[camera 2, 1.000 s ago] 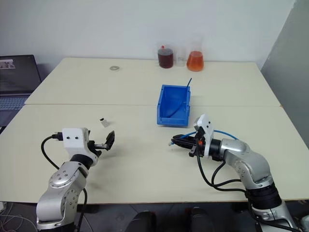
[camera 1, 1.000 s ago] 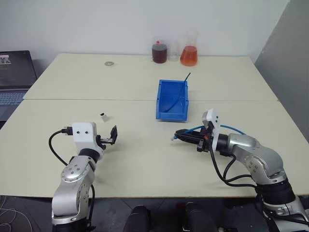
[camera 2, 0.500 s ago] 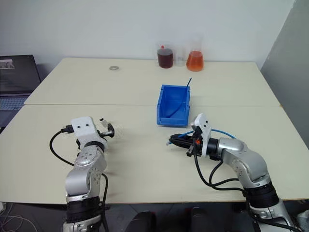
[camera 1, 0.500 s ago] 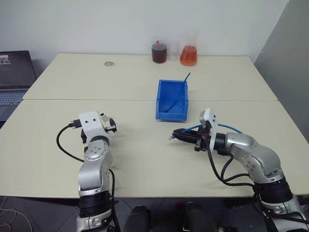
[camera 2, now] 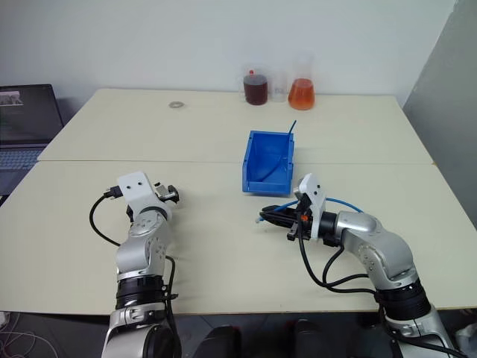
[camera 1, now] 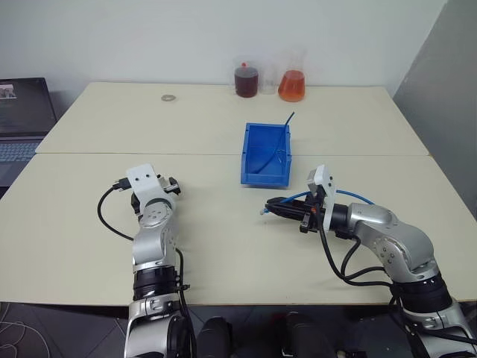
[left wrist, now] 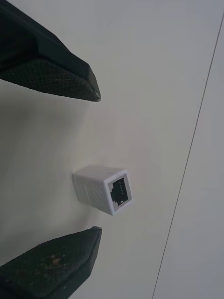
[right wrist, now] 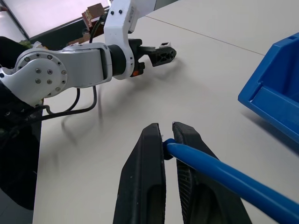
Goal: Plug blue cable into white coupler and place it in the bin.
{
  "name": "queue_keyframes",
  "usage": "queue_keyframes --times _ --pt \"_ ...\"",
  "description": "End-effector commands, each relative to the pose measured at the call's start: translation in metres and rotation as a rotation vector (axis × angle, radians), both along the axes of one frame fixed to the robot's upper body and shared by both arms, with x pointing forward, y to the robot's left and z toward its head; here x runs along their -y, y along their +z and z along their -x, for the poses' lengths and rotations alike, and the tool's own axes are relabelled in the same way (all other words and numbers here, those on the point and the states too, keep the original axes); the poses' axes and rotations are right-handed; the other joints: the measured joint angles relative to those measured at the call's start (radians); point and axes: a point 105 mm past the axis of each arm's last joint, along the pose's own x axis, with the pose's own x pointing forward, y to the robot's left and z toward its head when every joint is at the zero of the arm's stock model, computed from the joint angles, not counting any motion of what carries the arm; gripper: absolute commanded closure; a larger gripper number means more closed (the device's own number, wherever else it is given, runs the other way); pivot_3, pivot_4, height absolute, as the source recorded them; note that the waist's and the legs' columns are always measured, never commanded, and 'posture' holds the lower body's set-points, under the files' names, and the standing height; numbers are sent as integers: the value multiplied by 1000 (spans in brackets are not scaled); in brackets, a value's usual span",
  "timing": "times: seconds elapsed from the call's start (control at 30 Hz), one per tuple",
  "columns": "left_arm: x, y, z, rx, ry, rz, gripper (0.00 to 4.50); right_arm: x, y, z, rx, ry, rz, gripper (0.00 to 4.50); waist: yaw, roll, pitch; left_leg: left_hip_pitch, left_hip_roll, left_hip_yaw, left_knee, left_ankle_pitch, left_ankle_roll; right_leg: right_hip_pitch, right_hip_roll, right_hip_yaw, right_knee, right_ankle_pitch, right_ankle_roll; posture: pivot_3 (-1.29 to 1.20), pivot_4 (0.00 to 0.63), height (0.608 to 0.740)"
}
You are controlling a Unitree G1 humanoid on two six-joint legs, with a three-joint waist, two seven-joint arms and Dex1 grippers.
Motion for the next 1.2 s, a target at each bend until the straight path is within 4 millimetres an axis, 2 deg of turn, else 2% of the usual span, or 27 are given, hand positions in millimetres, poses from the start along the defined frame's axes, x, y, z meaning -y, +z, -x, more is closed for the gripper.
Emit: queue_keyframes --times 0.03,0.57,0.67,1.1,1.17,1.2 --pt "-2 12 -8 46 19 -5 0 0 17 3 62 7 -19 4443 0 0 0 0 0 0 0 0 0 0 0 0 0 0 0 0 150 740" --pt "0 14 -26 47 24 8 0 2 15 5 52 1 -14 4444 0 0 0 0 0 0 0 0 0 0 0 0 0 0 0 0 150 740" --pt "1 13 -27 38 24 1 468 2 14 5 50 0 -14 4444 0 0 0 0 0 0 0 0 0 0 0 0 0 0 0 0 150 740" --pt "0 11 -25 21 14 -32 3382 4 13 5 47 -3 -15 4444 0 0 0 0 0 0 0 0 0 0 0 0 0 0 0 0 150 740" --pt "0 12 -24 23 -7 -46 3675 4 13 5 47 -3 -16 4444 0 0 0 0 0 0 0 0 0 0 0 0 0 0 0 0 150 740" --pt "-1 13 -22 25 -37 -64 3684 4 13 5 48 -4 -16 4444 -1 0 0 0 0 0 0 0 0 0 0 0 0 0 0 0 150 740"
